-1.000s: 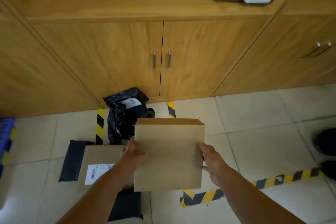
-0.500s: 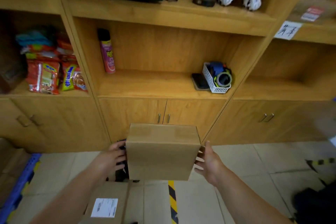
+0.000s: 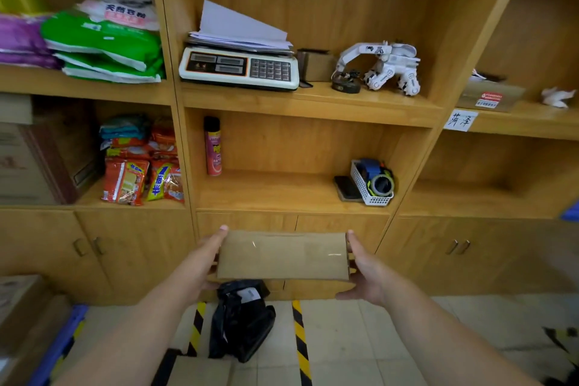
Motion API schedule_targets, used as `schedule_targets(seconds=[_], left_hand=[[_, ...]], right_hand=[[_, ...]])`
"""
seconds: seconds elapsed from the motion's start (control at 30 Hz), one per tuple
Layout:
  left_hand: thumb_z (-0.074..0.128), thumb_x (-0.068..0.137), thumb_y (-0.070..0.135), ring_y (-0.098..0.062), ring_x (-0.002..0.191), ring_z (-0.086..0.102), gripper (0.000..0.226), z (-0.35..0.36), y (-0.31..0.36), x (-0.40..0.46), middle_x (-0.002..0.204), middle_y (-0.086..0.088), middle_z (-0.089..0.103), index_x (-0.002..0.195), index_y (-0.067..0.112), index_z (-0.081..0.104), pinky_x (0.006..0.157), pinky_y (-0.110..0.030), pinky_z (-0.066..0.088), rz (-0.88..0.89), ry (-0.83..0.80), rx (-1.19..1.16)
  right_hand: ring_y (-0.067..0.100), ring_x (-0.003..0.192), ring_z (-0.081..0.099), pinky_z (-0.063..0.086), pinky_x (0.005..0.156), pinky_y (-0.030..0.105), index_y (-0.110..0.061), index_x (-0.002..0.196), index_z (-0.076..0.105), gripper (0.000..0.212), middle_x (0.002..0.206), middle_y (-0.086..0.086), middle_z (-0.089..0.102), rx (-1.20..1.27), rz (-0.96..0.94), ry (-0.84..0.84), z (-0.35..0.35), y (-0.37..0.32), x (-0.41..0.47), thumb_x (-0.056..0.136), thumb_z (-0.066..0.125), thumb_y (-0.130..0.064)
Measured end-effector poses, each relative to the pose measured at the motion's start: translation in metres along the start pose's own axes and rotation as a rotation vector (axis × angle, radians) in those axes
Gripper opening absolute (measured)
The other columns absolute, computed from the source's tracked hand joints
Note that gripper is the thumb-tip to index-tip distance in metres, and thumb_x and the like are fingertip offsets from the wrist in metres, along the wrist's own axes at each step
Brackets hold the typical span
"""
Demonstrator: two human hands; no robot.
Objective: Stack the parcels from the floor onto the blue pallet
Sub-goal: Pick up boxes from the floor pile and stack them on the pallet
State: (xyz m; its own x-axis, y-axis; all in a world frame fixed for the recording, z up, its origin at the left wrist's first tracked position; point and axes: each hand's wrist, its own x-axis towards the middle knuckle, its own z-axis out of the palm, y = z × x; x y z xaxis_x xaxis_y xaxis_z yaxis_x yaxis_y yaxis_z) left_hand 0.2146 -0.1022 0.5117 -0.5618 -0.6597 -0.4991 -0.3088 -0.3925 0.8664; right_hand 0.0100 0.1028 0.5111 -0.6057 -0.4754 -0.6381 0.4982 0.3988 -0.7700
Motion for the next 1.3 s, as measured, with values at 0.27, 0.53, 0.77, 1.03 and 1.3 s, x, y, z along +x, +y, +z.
schedule_targets(seconds=[0.27,0.53,0.77,1.03,1.3], left_hand=[[0.046,0.094,0.018,-0.028,0.108,0.046,0.042,0.012,-0.005,-0.022,0.112,-0.009,0.048,0.136,0.017,0.040,0.077,-0.045,0.050,0.017,0.065,-0.119],[0.044,0.087,-0.003,-0.026,0.119,0.040,0.070,0.043,-0.023,-0.048,0.144,-0.005,0.036,0.146,0.030,0.027,0.097,-0.056,0.044,0.122,0.045,-0.165],[0.045,0.082,-0.021,-0.027,0.135,0.034,0.086,0.074,-0.040,-0.083,0.153,-0.004,0.030,0.150,0.023,0.017,0.084,-0.033,0.043,0.180,0.125,-0.164],[0.076,0.074,0.021,-0.026,0.142,0.020,0.100,0.020,-0.062,-0.121,0.155,-0.005,0.024,0.151,0.025,0.012,0.116,-0.047,0.021,0.250,0.690,0.361],[0.069,0.070,0.056,-0.024,0.146,0.007,0.101,-0.073,-0.050,-0.185,0.156,-0.006,0.022,0.148,0.013,0.022,0.118,-0.036,0.009,0.220,0.824,0.793]], right_hand=[[0.037,0.107,0.054,0.051,0.085,0.056,-0.025,0.108,0.053,0.031,0.116,0.015,0.053,0.007,0.028,-0.090,-0.006,-0.012,0.000,0.087,0.059,-0.047],[0.038,0.110,0.053,0.049,0.093,0.052,-0.025,0.116,0.051,0.038,0.119,0.017,0.055,0.068,-0.098,-0.125,-0.034,-0.015,0.012,0.083,0.066,-0.014],[0.030,0.101,0.061,0.051,0.075,0.037,-0.008,0.116,0.054,0.054,0.110,0.017,0.065,-0.066,-0.152,-0.262,-0.057,-0.027,0.014,0.068,0.078,-0.007],[0.020,0.080,0.060,0.048,0.067,0.030,-0.016,0.106,0.054,0.053,0.089,0.007,0.065,-0.335,-0.328,-0.436,-0.018,-0.055,0.001,0.063,0.081,0.000],[0.022,0.088,0.061,0.049,0.073,0.029,-0.020,0.105,0.055,0.083,0.102,0.011,0.063,-0.537,-0.392,-0.721,0.064,-0.065,-0.042,0.026,0.081,-0.024]])
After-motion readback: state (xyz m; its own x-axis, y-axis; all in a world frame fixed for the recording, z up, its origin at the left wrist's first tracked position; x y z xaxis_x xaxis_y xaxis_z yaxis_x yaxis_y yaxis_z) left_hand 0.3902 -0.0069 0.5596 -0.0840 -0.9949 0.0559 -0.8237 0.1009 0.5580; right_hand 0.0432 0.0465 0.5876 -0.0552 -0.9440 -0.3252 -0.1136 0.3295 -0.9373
